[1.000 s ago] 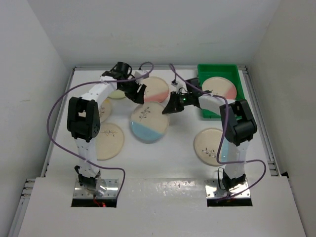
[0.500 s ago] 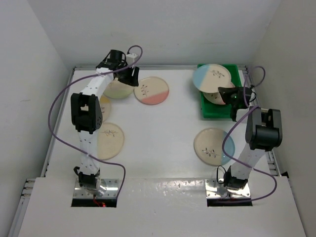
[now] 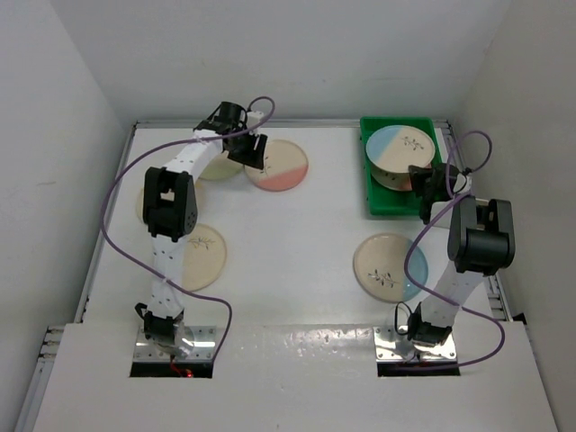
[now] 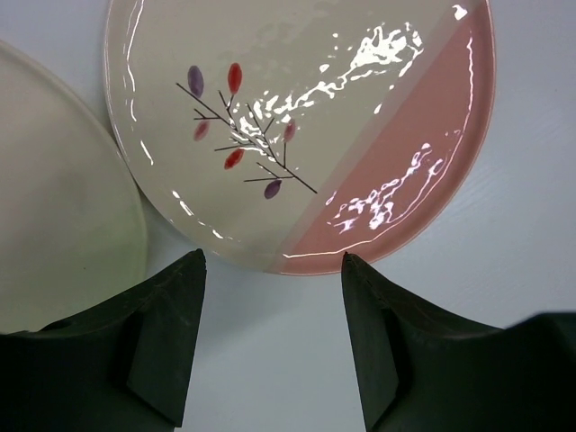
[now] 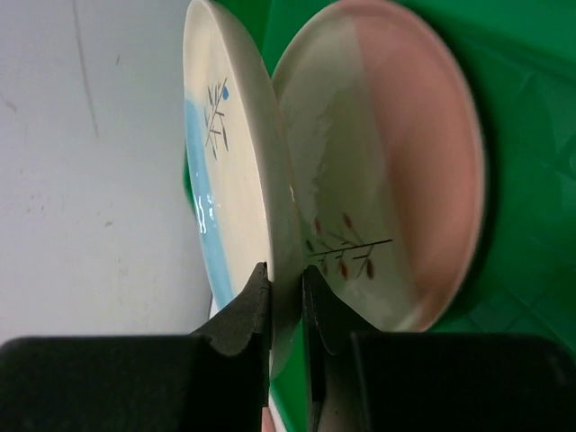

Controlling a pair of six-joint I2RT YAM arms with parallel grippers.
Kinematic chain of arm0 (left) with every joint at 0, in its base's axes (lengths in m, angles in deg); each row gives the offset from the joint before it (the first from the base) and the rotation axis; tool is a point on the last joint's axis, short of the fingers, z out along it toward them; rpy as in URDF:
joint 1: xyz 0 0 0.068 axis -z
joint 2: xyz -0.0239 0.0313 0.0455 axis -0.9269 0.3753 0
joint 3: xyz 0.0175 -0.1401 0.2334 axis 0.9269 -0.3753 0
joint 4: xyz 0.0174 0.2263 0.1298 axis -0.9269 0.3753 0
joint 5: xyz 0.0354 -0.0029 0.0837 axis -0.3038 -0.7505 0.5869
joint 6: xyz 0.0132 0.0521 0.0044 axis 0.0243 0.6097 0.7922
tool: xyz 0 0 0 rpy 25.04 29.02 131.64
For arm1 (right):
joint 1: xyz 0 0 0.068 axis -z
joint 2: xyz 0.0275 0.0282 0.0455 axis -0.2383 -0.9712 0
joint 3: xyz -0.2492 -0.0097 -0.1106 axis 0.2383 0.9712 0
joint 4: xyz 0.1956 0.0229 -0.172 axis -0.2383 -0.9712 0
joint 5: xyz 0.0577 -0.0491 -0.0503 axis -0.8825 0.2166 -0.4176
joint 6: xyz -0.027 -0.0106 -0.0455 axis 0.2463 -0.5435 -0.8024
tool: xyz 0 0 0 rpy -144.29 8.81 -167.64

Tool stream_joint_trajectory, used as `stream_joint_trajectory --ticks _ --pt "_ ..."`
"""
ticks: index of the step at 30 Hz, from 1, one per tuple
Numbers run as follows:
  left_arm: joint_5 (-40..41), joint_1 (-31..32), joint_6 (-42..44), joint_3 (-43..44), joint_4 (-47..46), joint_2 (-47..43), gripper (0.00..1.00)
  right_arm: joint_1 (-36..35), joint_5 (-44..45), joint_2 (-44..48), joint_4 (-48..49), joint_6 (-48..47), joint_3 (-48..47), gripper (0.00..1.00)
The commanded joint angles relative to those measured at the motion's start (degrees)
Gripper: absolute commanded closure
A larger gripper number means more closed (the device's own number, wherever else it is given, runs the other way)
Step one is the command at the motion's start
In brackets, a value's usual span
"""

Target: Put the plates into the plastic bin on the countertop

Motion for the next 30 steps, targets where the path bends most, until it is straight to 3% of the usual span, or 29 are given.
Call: stream_joint_trajectory --ticks 1,6,10,11,13,19,23,30 --pt "0.73 -0.25 -1.09 -0.8 -1.44 1.12 0.36 1.02 5.69 2.39 8.62 2.82 0.94 1.0" --pt "0.73 -0.25 -1.09 -1.85 -1.44 1.12 0.36 1.73 2.72 0.64 7.22 2.74 -1.24 1.0" --pt "0.73 0.28 -1.09 -1.86 -1.96 2.18 0.36 1.29 -1.34 -1.47 -3.32 -2.17 -7.76 1.0" --pt "0.73 0.28 -1.09 -1.86 -1.96 2.18 0.36 0.59 -1.17 -1.82 -5.08 -3.67 -10.28 0.98" --pt "0.73 0.28 -1.09 -1.86 -2.49 2.88 0.36 -0.2 1.1 -1.56 -11.67 -7.63 -11.27 0.78" --pt "2.39 0.28 0.05 -1.33 -2.49 4.02 0.35 -0.47 4.36 0.55 -20.44 -8.51 -11.0 0.49" --pt "2.4 0.28 0.05 -1.33 -2.49 4.55 0.35 -1.26 7.71 0.81 -34.14 -14.82 -16.19 0.45" --pt "0.73 0.28 -2.41 -0.8 -3.02 6.21 0.35 -3.01 9.9 6.26 -33.75 -26.6 -16.72 0.45"
